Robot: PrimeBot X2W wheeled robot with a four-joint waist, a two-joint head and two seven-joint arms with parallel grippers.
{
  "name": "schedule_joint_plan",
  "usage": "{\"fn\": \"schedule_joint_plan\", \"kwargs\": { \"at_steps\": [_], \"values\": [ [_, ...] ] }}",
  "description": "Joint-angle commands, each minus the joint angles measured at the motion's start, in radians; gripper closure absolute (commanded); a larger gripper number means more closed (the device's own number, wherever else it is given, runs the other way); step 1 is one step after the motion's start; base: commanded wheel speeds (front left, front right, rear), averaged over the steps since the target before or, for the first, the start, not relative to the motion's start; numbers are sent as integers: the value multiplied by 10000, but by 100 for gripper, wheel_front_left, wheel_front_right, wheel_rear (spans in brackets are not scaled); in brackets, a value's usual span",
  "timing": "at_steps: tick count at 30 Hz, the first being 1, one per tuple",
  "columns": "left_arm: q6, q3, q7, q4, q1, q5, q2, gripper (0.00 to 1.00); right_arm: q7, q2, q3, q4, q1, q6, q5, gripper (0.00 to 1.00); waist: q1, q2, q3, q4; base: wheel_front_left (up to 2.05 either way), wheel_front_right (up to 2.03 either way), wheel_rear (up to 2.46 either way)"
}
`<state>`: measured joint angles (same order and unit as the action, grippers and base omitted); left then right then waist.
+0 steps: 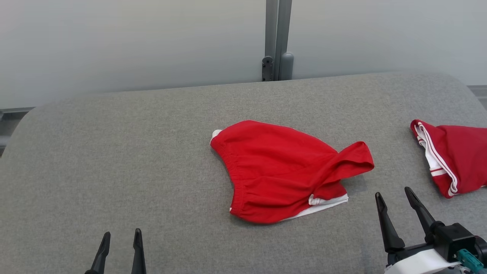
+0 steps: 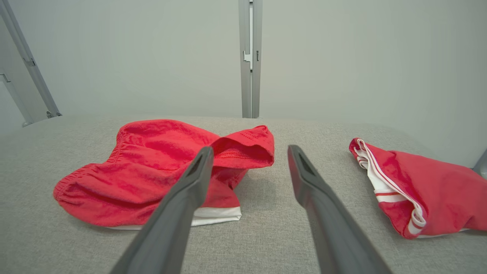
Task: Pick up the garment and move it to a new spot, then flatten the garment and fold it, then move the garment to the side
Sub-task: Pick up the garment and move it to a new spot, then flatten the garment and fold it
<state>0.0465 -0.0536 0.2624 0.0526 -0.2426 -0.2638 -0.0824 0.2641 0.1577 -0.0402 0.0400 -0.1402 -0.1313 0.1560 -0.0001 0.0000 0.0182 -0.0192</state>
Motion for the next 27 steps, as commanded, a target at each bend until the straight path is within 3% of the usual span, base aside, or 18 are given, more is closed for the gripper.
{"fn": "schedule_joint_plan", "kwargs": {
  "at_steps": [1, 12, 16, 22, 27],
  "values": [
    [154, 126, 29, 36, -111, 102, 67, 0, 1, 23, -18, 27, 42, 11, -32, 0, 1, 0, 54, -56, 0, 0, 0],
    [694, 211, 29, 92, 182, 509, 313, 0, 1, 22, -165, 97, 149, 11, 63, 0, 1, 0, 25, 173, 0, 0, 0],
    [795, -921, 29, 326, 831, 246, 320, 0, 1, 66, -224, 14, 251, 11, 83, 0, 1, 0, -154, 362, 0, 0, 0],
    [851, -3228, -155, 2087, 2734, -311, 302, 0, 1, 93, -433, -121, 659, 11, 167, 0, 1, 0, -857, 856, 0, 0, 0],
    [740, -4026, -543, 3387, 4018, -902, 293, 0, 1, 22, -509, -142, 961, 11, 236, 0, 1, 0, -1420, 1379, 0, 0, 0]
  ]
}}
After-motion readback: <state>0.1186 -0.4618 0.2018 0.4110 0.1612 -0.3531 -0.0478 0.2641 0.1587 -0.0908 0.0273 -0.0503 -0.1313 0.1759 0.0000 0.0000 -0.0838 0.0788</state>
